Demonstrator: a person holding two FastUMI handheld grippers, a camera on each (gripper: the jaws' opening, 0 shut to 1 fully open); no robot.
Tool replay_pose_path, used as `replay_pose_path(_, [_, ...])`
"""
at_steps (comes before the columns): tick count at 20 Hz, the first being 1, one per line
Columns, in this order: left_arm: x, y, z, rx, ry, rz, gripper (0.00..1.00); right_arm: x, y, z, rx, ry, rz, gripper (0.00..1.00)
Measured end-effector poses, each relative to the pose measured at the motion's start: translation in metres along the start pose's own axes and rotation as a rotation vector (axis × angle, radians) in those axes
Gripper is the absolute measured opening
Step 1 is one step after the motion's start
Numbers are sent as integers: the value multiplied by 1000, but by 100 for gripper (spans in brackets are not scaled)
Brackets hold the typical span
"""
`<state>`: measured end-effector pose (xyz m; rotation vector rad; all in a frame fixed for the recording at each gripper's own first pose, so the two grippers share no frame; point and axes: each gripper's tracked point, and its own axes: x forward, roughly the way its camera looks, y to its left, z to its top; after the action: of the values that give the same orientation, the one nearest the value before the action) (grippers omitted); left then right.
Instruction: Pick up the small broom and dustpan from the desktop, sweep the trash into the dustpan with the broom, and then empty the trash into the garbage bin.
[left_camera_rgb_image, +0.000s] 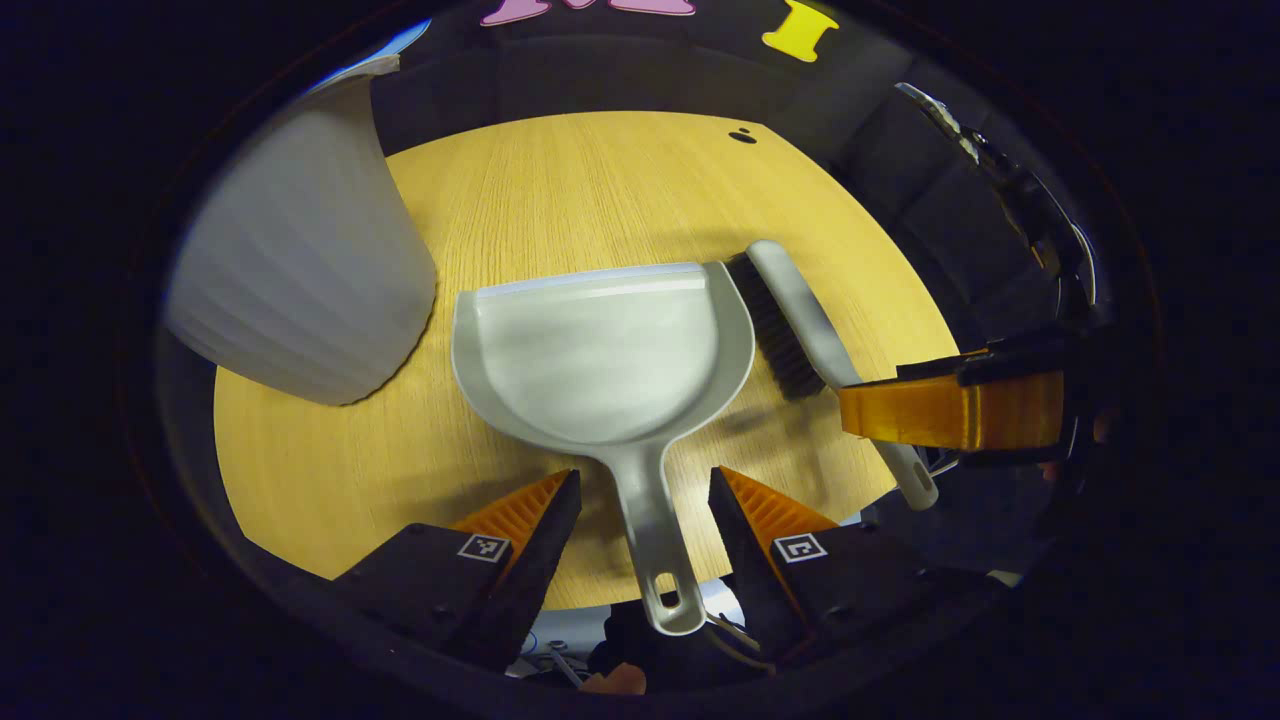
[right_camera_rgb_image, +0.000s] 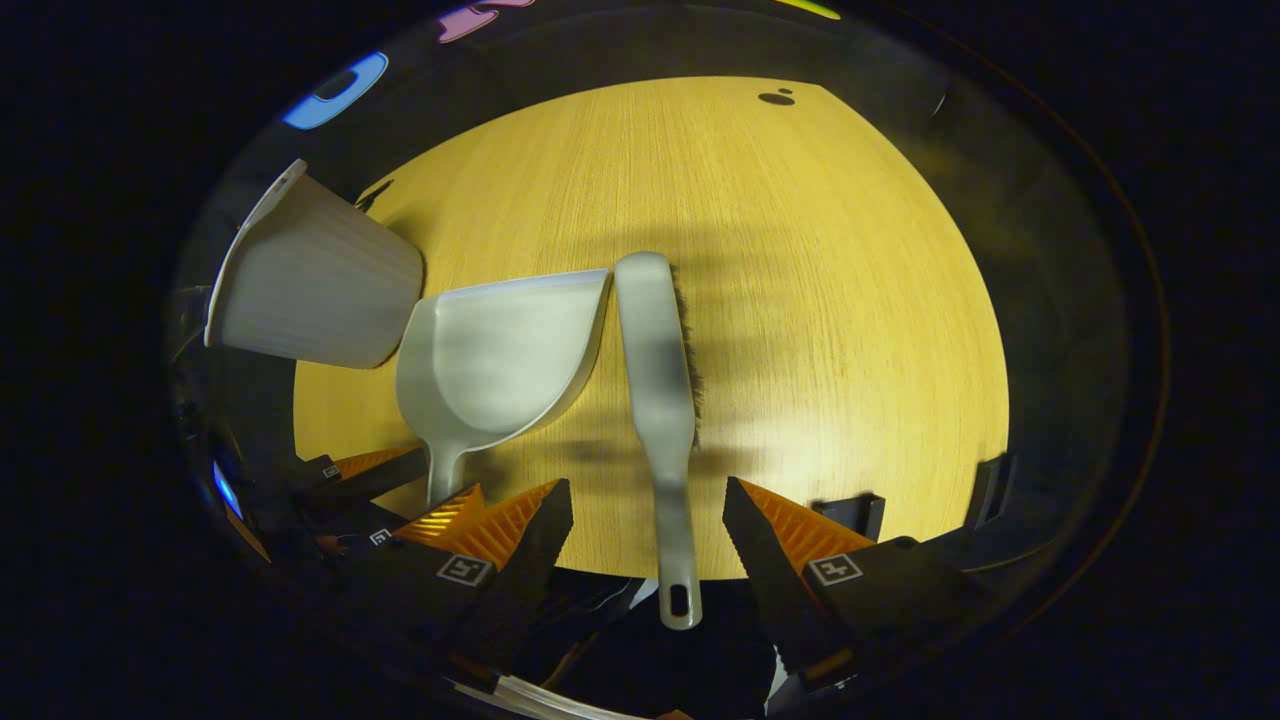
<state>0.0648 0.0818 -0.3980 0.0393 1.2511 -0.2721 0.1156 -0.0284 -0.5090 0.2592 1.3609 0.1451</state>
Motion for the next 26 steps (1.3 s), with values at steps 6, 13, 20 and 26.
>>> replay_pose_path(6, [-88, 0, 30, 96, -351, 74, 79, -115, 5, 37, -83, -515, -17, 98])
replay_pose_path(13, [-229, -25, 85, -2, -767, 304, 77, -249, 22, 87, -344, -974, 28, 97])
replay_pose_path(20, [-299, -50, 84, -37, -1109, 493, 77, -321, 15, 79, -320, -1176, 114, 97])
replay_pose_path(26, [-342, -70, 112, -93, -1262, 395, 75, -373, 13, 83, -328, -1303, 90, 97])
